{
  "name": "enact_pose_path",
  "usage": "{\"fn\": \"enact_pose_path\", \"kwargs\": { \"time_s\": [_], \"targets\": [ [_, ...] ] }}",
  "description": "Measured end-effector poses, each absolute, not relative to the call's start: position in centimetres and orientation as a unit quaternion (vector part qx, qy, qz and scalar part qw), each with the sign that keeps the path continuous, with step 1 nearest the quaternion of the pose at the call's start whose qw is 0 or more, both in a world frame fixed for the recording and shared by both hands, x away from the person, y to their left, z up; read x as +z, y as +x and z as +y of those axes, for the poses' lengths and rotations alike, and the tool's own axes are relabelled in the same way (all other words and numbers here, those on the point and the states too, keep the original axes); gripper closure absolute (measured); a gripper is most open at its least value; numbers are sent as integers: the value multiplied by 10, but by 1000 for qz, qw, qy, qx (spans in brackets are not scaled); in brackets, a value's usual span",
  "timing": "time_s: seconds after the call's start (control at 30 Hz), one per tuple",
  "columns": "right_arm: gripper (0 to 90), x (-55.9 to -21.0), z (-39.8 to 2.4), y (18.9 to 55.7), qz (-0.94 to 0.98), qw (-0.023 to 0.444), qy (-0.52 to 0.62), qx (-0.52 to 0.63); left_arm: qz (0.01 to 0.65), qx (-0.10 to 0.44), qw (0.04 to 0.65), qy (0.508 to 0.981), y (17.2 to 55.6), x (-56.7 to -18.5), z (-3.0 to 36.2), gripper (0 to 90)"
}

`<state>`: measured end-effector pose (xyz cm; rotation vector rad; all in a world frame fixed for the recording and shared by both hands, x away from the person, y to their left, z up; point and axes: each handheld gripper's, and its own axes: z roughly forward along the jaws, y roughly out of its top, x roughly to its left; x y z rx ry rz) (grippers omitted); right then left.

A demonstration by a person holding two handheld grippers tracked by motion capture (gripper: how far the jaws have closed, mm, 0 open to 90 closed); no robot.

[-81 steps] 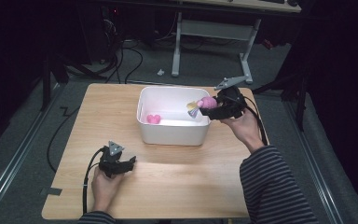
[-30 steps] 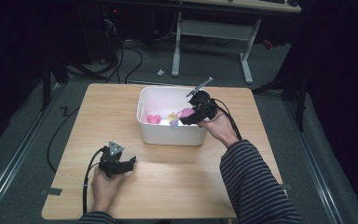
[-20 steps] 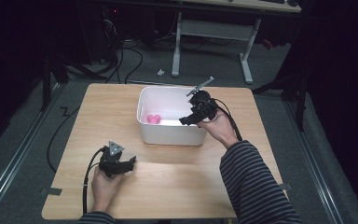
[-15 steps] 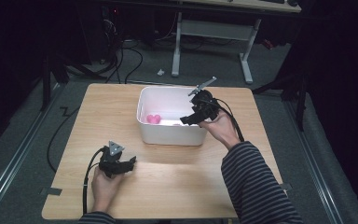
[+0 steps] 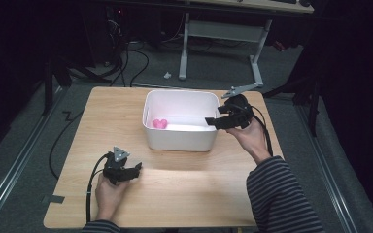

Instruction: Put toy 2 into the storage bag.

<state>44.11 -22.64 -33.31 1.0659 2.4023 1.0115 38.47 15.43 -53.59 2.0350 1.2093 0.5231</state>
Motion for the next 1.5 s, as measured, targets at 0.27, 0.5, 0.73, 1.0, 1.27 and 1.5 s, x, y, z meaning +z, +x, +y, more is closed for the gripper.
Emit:
{"fn": "enact_pose_path", "kwargs": {
  "time_s": [0.27,0.5,0.73,1.0,1.27,1.5],
  "targets": [
    [337,-328,-256,425,823,179,393,369,467,202,351,786,385,-536,154,272],
    [342,-329,-283,404,805,197,414,376,467,202,351,786,385,-536,154,272],
    [355,-332,-304,387,783,202,436,396,467,202,351,786,385,-536,154,272],
    [365,-337,-320,362,769,223,446,399,467,202,351,786,385,-536,154,272],
    [372,-350,-336,347,755,219,461,412,467,202,351,786,385,-536,154,272],
    [375,-361,-341,337,749,220,470,411,467,202,351,786,385,-536,154,272]
  ]
}}
